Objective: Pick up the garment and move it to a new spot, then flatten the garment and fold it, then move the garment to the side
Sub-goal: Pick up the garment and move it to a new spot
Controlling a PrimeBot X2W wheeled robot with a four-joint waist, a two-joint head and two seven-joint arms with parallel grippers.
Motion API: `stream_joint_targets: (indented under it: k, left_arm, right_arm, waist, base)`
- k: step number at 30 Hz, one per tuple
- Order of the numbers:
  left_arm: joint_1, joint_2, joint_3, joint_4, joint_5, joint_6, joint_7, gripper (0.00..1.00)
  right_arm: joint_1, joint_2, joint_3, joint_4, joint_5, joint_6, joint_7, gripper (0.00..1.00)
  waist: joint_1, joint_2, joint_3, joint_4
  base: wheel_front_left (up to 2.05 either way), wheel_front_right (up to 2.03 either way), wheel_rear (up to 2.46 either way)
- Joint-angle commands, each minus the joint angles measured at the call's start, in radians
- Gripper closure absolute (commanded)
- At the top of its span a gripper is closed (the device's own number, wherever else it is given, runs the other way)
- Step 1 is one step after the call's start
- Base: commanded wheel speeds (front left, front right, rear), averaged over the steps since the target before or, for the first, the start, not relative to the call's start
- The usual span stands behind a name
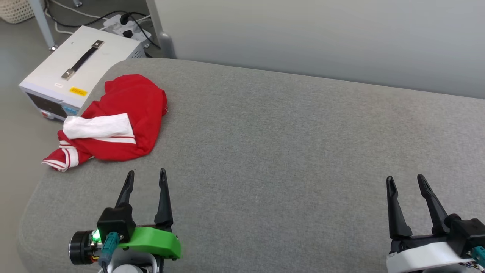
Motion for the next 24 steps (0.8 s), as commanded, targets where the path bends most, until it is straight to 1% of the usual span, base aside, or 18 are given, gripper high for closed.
stream_joint_targets:
  k: [1,15,20,24]
  left_arm:
    - [-0.023,-0.004,0.003,-0.003,-0.005,0.005,-0.006,0.0]
    - [-0.033,-0.004,0.016,-0.002,-0.037,0.016,-0.006,0.0]
    - [-0.034,-0.004,0.019,0.002,-0.047,0.019,-0.006,0.0]
    - [-0.034,-0.004,0.023,0.001,-0.053,0.02,-0.006,0.0]
  right_arm:
    - [-0.012,-0.001,0.001,-0.006,-0.007,-0.001,-0.007,0.0]
    - [-0.026,-0.001,0.01,-0.016,-0.029,-0.001,-0.007,0.0]
    - [-0.028,-0.001,0.012,-0.017,-0.036,-0.001,-0.007,0.0]
    - [-0.034,-0.001,0.016,-0.017,-0.042,-0.001,-0.007,0.0]
  waist:
    - [0.0,0.0,0.023,0.053]
    - [0.0,0.0,0.049,0.217]
    - [0.0,0.0,0.056,0.262]
    - [0.0,0.0,0.06,0.283]
  base:
    - [0.0,0.0,0.0]
    - [0.0,0.0,0.0]
    - [0.0,0.0,0.0]
    - [0.0,0.0,0.0]
